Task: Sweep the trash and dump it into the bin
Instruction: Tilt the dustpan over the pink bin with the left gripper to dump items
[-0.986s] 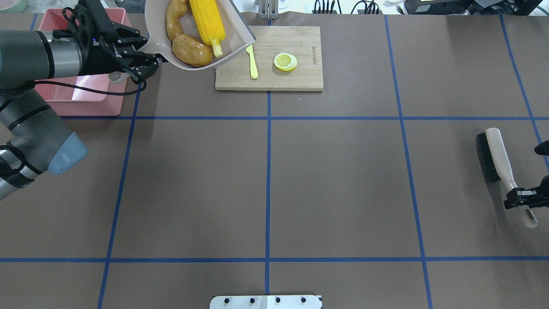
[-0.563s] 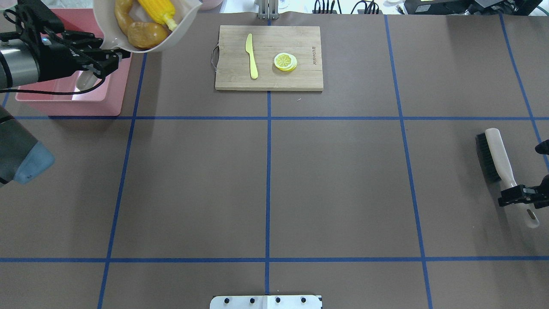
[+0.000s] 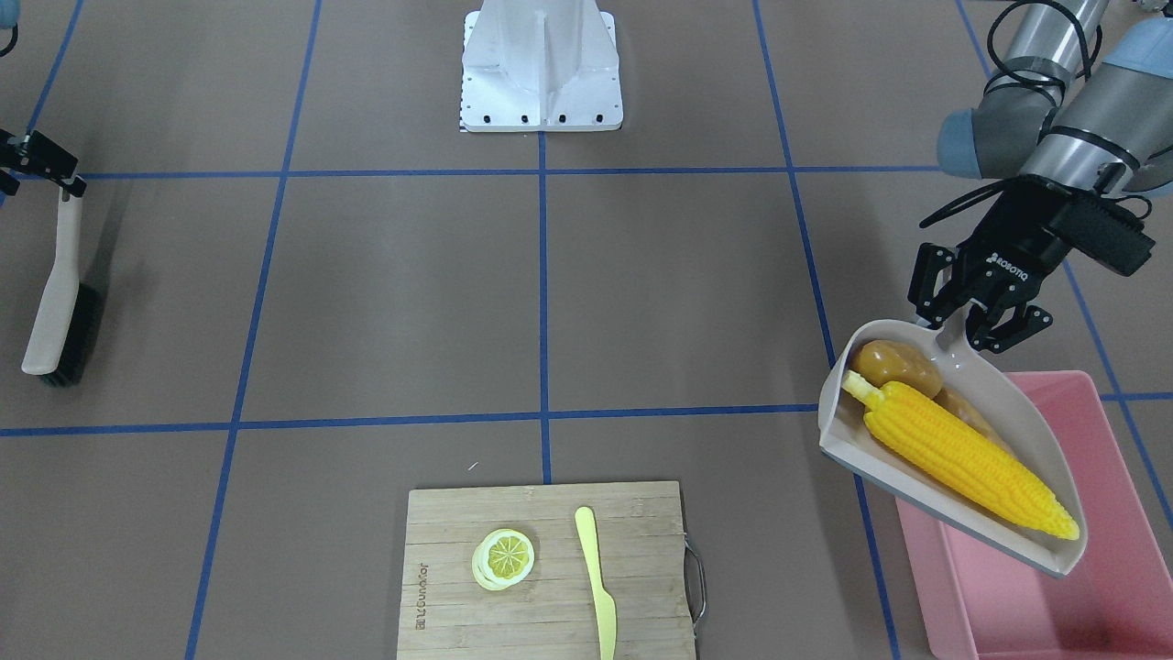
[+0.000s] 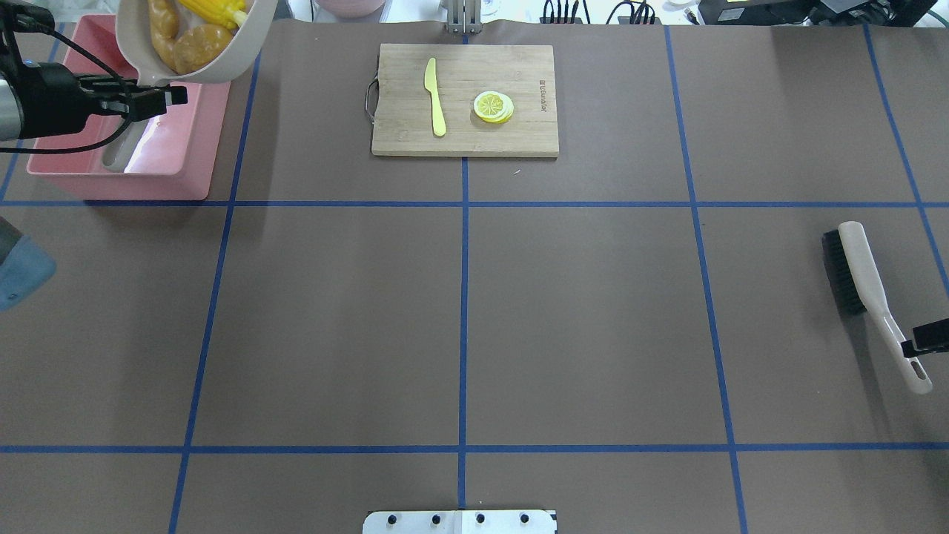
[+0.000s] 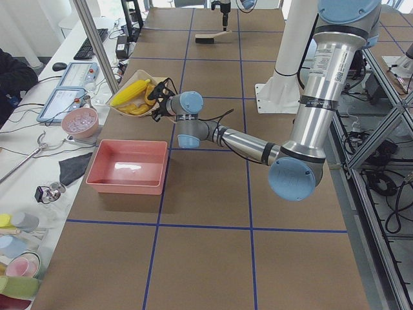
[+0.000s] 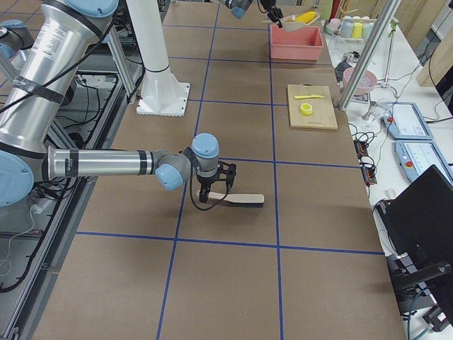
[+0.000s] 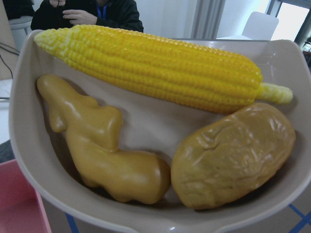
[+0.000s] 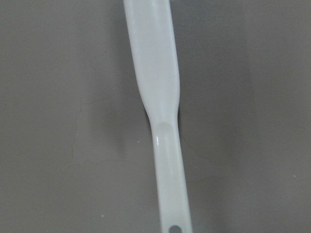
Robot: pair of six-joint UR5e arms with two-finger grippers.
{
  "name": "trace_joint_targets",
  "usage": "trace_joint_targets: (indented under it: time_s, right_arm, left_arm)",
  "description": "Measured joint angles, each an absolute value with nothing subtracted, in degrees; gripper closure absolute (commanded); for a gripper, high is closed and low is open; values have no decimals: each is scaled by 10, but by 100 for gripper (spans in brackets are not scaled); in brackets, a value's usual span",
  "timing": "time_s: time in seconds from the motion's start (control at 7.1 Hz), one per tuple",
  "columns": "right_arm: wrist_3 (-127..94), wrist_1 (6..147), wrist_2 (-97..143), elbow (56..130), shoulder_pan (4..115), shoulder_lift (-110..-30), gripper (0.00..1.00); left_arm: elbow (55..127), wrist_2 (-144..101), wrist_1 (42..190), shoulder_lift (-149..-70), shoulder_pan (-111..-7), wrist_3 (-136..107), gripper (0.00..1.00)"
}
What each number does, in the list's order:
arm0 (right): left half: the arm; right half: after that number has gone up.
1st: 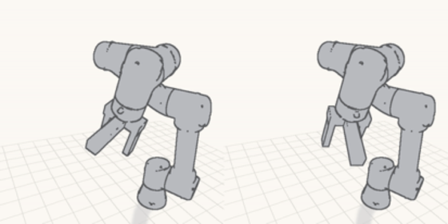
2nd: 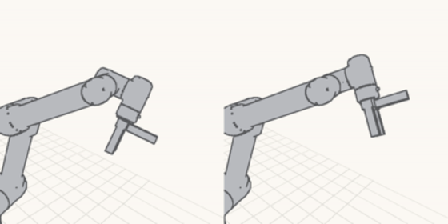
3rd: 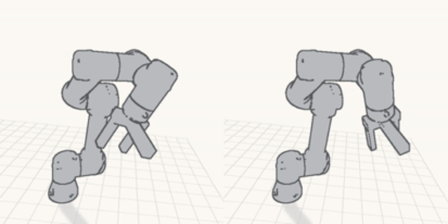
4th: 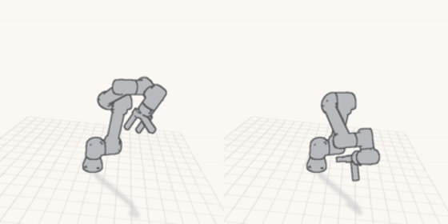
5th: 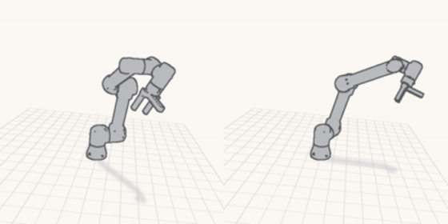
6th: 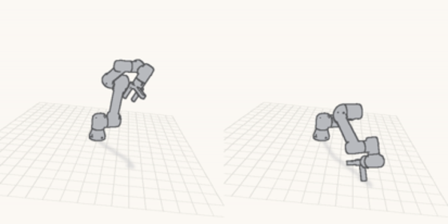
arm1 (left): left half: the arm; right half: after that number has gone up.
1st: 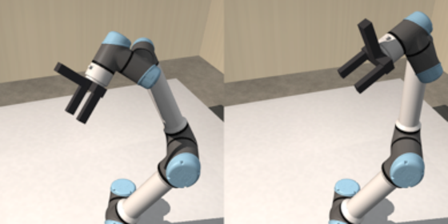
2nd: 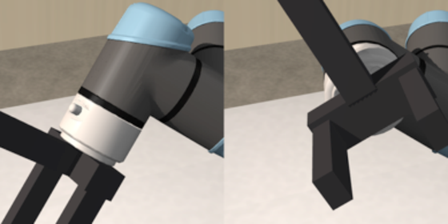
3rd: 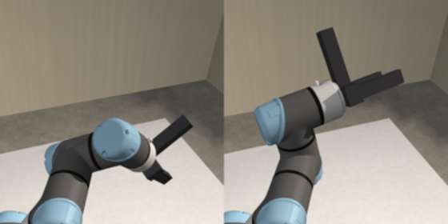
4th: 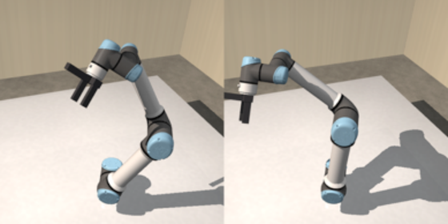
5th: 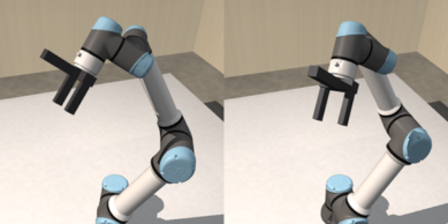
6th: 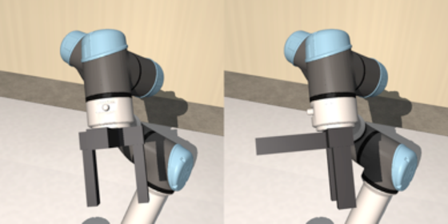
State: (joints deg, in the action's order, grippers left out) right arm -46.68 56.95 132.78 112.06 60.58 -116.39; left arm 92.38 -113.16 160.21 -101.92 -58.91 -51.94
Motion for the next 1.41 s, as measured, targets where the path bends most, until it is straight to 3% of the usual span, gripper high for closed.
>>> trace_joint_targets:
  time_s: [0.28,0.7,0.99,1.41]
  right_arm:
    - [-321,590,1355,1121,708,-1216,0]
    - [0,860,1355,1123,895,-1176,0]
    - [90,1001,1335,1124,947,-1117,0]
    - [101,1034,1282,1121,954,-1092,0]
  left_arm:
    - [927,-1224,1600,-1014,-603,-647,100]
    - [935,-1294,1610,-1014,-634,-790,100]
    - [934,-1331,1613,-1012,-657,-811,100]
    - [927,-1350,1684,-1009,-672,-922,100]
